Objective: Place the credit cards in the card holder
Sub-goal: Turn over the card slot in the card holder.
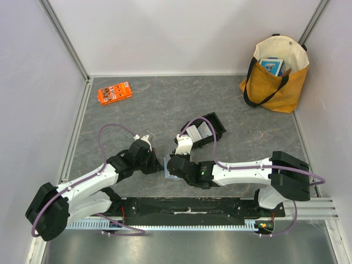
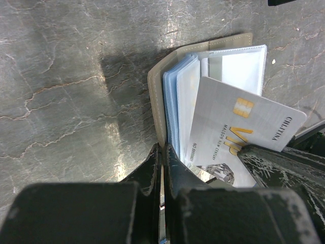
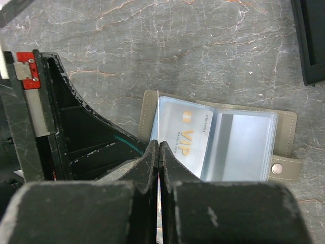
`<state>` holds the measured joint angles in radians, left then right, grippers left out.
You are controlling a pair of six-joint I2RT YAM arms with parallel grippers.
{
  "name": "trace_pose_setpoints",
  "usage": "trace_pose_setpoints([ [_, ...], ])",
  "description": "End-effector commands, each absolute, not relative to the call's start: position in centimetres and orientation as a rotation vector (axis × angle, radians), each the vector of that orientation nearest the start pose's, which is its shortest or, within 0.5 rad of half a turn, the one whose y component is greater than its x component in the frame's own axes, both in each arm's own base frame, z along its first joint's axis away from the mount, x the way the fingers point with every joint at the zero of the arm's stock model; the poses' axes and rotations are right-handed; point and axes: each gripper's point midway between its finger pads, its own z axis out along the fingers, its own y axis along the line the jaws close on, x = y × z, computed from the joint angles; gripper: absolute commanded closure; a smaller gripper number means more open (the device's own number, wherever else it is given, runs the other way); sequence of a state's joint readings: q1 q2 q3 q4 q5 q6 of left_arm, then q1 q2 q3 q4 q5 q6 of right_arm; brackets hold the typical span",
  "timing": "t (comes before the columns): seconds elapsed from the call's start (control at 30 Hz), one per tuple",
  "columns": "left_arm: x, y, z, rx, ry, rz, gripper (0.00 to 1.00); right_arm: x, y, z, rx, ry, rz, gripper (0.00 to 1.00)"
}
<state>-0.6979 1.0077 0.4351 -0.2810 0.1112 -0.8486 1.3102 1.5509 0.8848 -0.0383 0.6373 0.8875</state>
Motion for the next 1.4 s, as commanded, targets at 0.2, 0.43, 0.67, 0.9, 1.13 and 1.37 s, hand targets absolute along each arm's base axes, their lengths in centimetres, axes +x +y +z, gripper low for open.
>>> trace_pose_setpoints([
  [0.2,16.8,-21.0,5.9,-0.125,2.551,-0.825,0.98,18.7,38.8,13.5,-0.057,2.088,0.663,1.00],
  [0.43,16.8,-21.0,6.0,-0.122,2.552,-0.831,0.98,18.7,39.3,13.1,-0.069,2.092,0.666,1.00],
  [0.67,16.8,-21.0,5.9,-0.126,2.549,-0.829,0.98,18.8,38.5,11.3,-0.092,2.116,0.586,1.00],
  [0.9,16.8,-20.9,5.9,-0.127,2.549,-0.825,0.98,19.2,37.2,11.7,-0.082,2.102,0.530,1.00],
  [1.13,16.7,-20.8,5.6,-0.124,2.558,-0.814,0.98,19.1,36.5,12.5,-0.077,2.088,0.533,1.00],
  [1.37,16.7,-20.7,5.4,-0.128,2.562,-0.808,0.98,19.1,35.7,13.3,-0.070,2.073,0.537,1.00],
])
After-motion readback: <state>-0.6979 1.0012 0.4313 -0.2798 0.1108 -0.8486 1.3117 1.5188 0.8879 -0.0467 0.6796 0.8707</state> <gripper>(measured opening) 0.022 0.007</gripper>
